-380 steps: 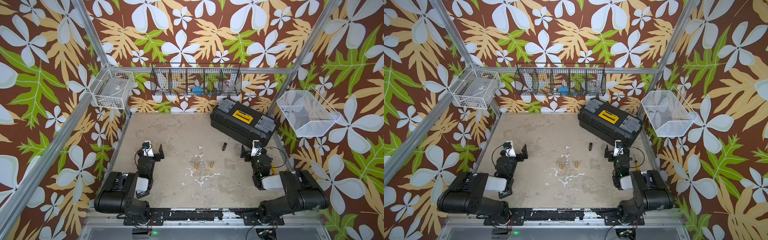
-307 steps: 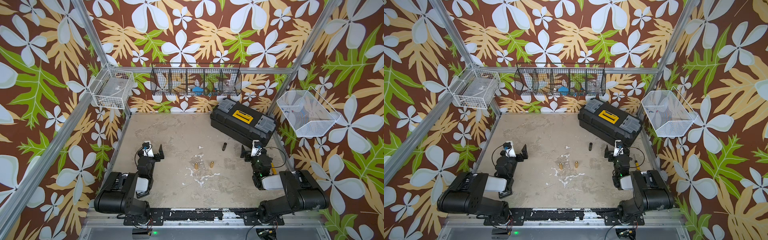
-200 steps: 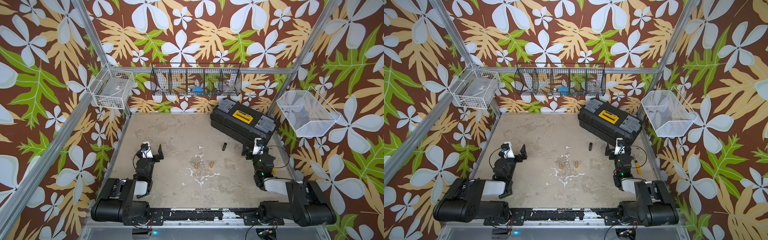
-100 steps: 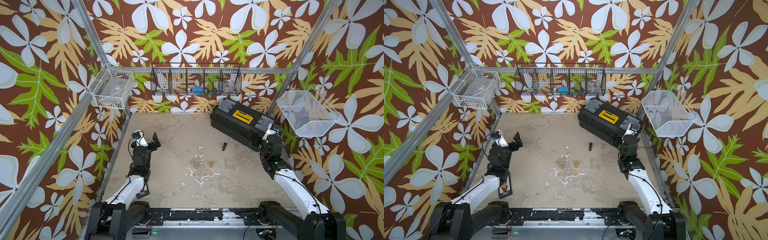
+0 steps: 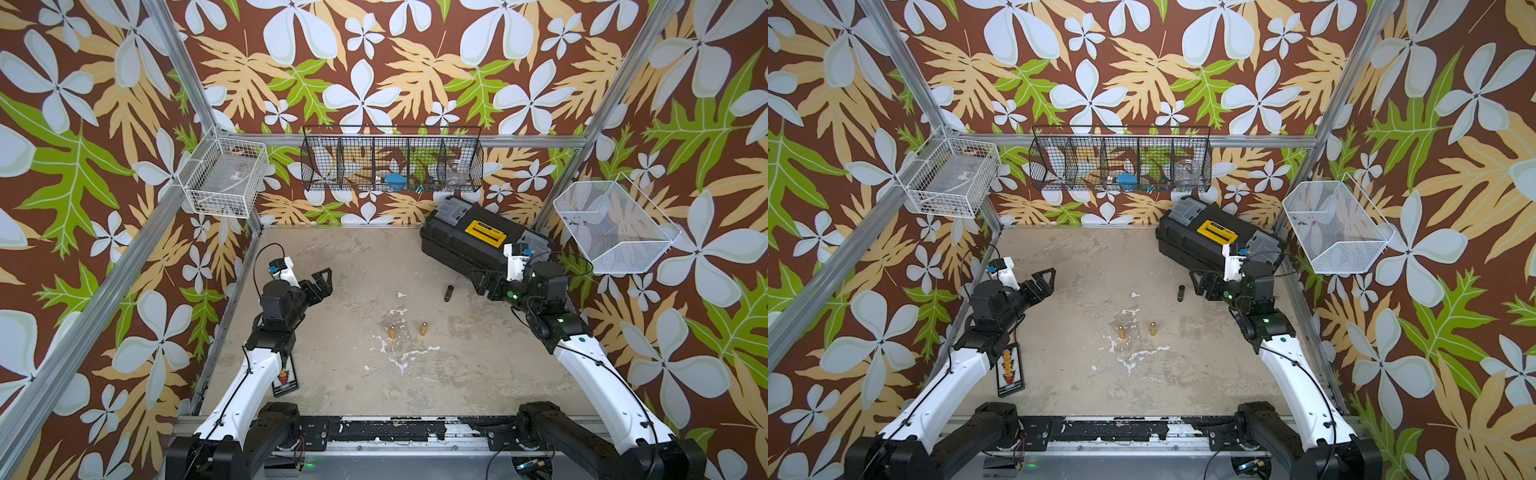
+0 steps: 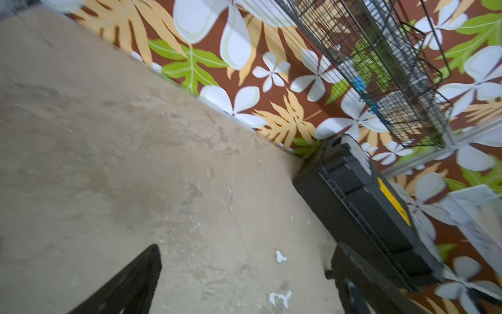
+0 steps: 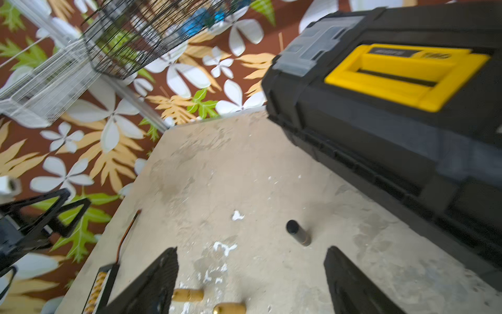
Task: Open the lipstick cap
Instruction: Pick up the lipstick at the center of the board.
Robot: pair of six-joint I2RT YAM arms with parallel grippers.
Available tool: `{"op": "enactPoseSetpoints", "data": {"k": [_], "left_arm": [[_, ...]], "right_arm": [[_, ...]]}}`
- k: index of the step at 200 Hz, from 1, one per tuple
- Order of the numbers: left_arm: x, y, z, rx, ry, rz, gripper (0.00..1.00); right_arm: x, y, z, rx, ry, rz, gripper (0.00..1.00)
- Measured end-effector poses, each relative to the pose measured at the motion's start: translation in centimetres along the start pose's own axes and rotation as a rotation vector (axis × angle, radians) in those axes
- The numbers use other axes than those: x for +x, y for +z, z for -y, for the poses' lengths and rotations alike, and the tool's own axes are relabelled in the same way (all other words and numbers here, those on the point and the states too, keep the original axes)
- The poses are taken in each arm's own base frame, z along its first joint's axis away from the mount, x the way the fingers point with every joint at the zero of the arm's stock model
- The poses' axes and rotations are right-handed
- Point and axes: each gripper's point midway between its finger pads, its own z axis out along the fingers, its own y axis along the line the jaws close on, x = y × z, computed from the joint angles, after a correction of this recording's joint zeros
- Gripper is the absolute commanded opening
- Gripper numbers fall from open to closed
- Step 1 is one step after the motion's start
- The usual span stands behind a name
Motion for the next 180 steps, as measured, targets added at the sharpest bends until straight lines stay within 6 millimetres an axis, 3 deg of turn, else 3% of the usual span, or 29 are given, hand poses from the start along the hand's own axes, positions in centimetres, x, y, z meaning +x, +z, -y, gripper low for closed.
{"op": "enactPoseSetpoints", "data": {"k": [34, 84, 141, 180], "left_arm": [[3.4, -0.3, 0.8, 0.102, -0.08, -0.117, 1.0], [8.6, -1.6, 2.2, 0.182, -0.117, -0.244, 1.0], [8.6, -2.0, 2.0, 0.17, -0.121, -0.23, 1.0], [9.0, -2.6, 1.1, 0.144, -0.144, -0.203, 1.0]], "right_arm": [[2.4, 1.1, -3.9, -0.096, -0.067, -0.116, 0.76], [4.8, 1.5, -7.3, -0.127, -0.177, -0.205, 0.73], [7.4, 1.8, -9.8, -0.144, -0.266, -0.302, 0.67], [8.8, 1.8, -10.4, -0.13, -0.32, -0.345, 0.65]]}}
